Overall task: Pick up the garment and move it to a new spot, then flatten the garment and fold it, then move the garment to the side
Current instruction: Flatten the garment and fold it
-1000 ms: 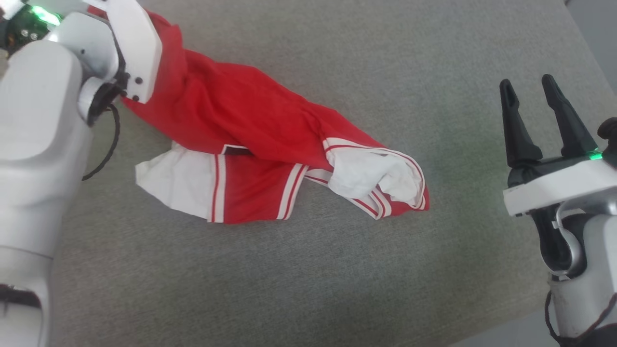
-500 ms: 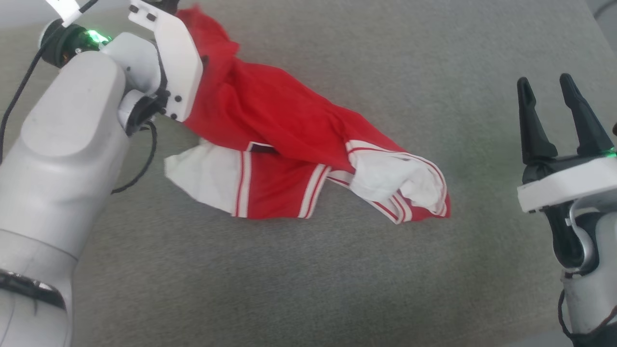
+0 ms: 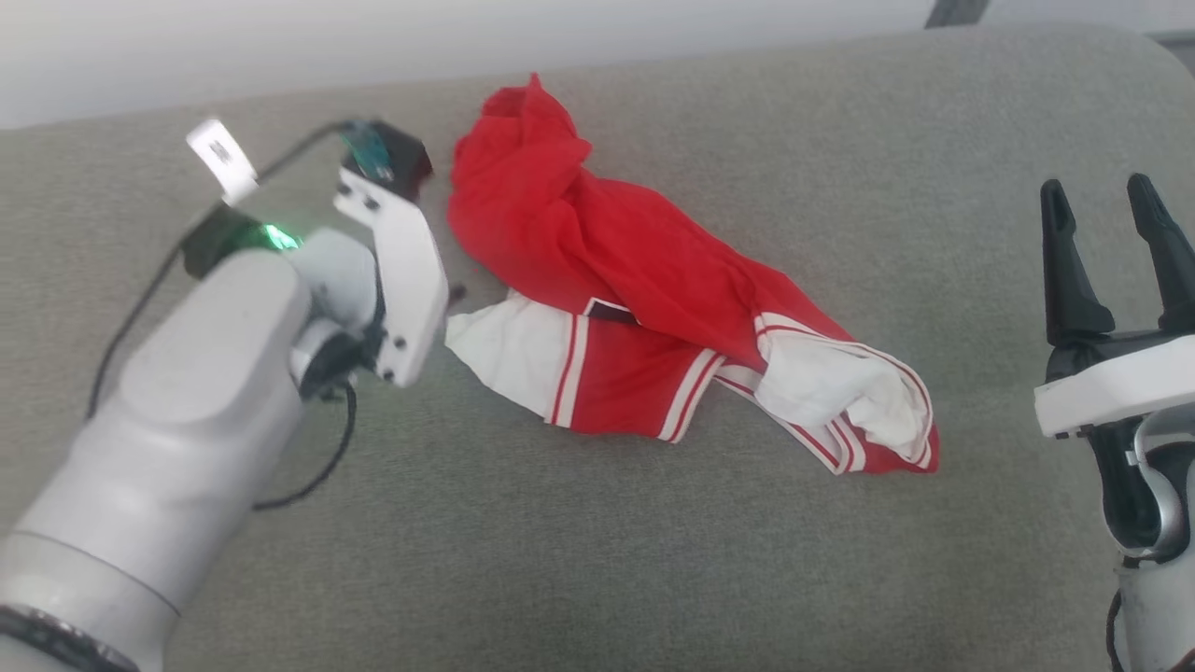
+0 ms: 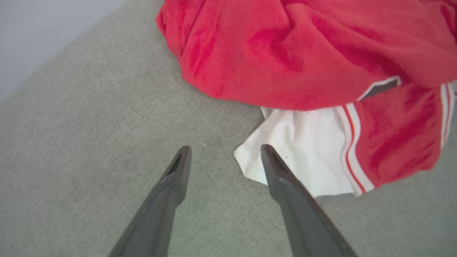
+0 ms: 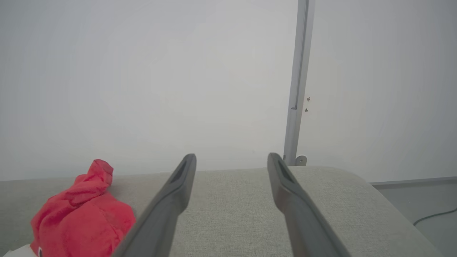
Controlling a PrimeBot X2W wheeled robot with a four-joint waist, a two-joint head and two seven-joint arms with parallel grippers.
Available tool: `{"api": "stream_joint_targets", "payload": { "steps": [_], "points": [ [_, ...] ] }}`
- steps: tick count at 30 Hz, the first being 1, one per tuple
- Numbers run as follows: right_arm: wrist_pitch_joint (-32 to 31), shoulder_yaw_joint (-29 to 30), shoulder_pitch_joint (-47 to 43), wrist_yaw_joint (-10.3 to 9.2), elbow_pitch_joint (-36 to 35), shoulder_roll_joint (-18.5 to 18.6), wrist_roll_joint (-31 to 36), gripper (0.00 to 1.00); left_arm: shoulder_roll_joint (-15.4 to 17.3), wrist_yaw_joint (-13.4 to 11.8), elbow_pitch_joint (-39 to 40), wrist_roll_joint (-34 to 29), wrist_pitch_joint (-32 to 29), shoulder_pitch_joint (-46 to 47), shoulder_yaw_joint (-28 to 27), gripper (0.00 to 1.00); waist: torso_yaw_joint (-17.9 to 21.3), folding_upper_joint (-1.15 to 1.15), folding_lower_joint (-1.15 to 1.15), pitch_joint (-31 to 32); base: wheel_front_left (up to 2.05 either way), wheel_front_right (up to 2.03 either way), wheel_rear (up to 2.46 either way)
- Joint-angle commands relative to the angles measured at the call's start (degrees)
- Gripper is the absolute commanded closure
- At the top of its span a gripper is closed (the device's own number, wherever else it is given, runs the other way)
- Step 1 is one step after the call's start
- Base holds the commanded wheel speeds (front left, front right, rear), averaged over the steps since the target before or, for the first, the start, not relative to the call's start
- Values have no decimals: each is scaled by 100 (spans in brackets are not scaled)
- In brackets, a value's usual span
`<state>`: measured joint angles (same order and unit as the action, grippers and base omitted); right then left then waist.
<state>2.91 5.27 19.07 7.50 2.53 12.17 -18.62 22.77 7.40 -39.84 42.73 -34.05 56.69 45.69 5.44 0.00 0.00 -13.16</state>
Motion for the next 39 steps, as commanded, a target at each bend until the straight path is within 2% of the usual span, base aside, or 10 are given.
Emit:
{"api": "stream_joint_targets", "payload": {
  "steps": [1,6,22,24,31,39],
  "points": [
    [-48,-3,-40,-2,-42,-41,41,0,-10,5,19,33,-12,-110,35,0,-59,0,0,66,0,0,0],
    [-126,-30,-65,-2,-160,-65,52,0,-93,-7,-89,146,-57,-279,75,0,-7,0,0,51,0,0,0],
    [-130,-75,78,-2,-200,-105,-71,0,-451,-375,-1065,529,-431,-328,-60,0,510,0,0,-378,0,0,0],
    [-112,-56,85,-2,-185,-98,-77,0,-530,-353,-1273,640,-668,-415,-71,100,529,0,0,-401,0,0,0],
    [-117,101,24,-2,-160,-65,-14,0,-531,-296,-1406,848,-794,-298,-179,100,353,0,0,-356,0,0,0],
    [-205,312,-185,-2,-262,-86,73,0,74,-476,-589,865,-624,-287,-391,100,-76,0,0,-98,0,0,0]
  ]
}}
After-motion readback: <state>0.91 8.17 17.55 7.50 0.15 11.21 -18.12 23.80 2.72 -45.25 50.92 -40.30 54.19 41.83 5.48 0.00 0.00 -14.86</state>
